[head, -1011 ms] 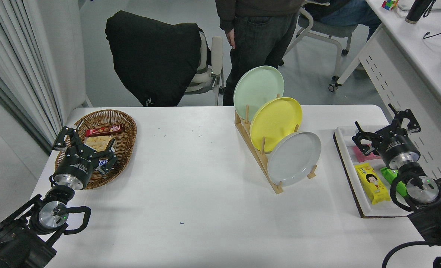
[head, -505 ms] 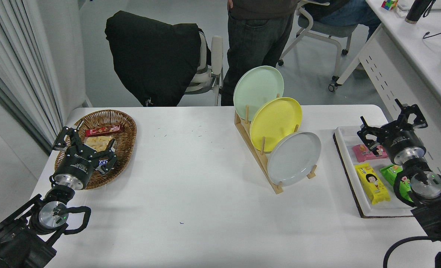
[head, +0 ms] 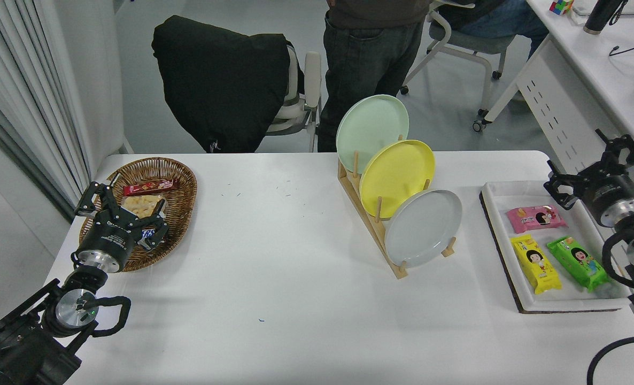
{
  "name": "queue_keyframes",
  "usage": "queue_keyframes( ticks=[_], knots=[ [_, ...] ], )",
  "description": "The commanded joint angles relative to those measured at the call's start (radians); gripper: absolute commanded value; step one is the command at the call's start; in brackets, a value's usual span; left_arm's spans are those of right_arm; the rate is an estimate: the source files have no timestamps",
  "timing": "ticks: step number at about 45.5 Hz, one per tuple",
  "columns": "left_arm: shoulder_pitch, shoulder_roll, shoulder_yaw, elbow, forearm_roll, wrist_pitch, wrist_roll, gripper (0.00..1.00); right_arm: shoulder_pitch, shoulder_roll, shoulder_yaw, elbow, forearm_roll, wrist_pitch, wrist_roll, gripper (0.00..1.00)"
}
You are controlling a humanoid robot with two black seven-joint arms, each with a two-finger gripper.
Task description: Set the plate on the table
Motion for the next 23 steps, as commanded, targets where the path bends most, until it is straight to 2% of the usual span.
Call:
queue_keyframes(
  ticks=[1, 6, 11, 14, 20, 23],
  knots=[
    [0.0, 0.0, 0.0, -0.001, 0.0, -0.001, 0.0, 0.98, 0.049, -0.066, -0.221, 0.004, -0.045, 0.006, -0.001, 0.99],
    [0.0, 0.0, 0.0, -0.001, 0.0, -0.001, 0.0, 0.98, 0.103, -0.077, -0.359, 0.004, -0.023, 0.009, -0.001, 0.99],
    [0.0, 0.0, 0.0, 0.001, 0.0, 0.001, 0.0, 0.98, 0.115, -0.109, -0.379, 0.007, -0.016, 0.04, -0.012, 0.99],
    [0.0, 0.0, 0.0, -0.001, 0.0, 0.001, 0.0, 0.98, 0.106, -0.135, -0.378, 0.01, -0.013, 0.115, -0.041, 0.99],
    [0.0, 0.0, 0.0, 0.001, 0.0, 0.001, 0.0, 0.98, 0.088, -0.158, -0.378, 0.004, 0.012, 0.339, -0.122, 0.99],
    [0.0, 0.0, 0.0, -0.001, 0.0, 0.001, 0.0, 0.98, 0.079, -0.17, -0.381, 0.004, 0.012, 0.339, -0.144, 0.99]
  ],
)
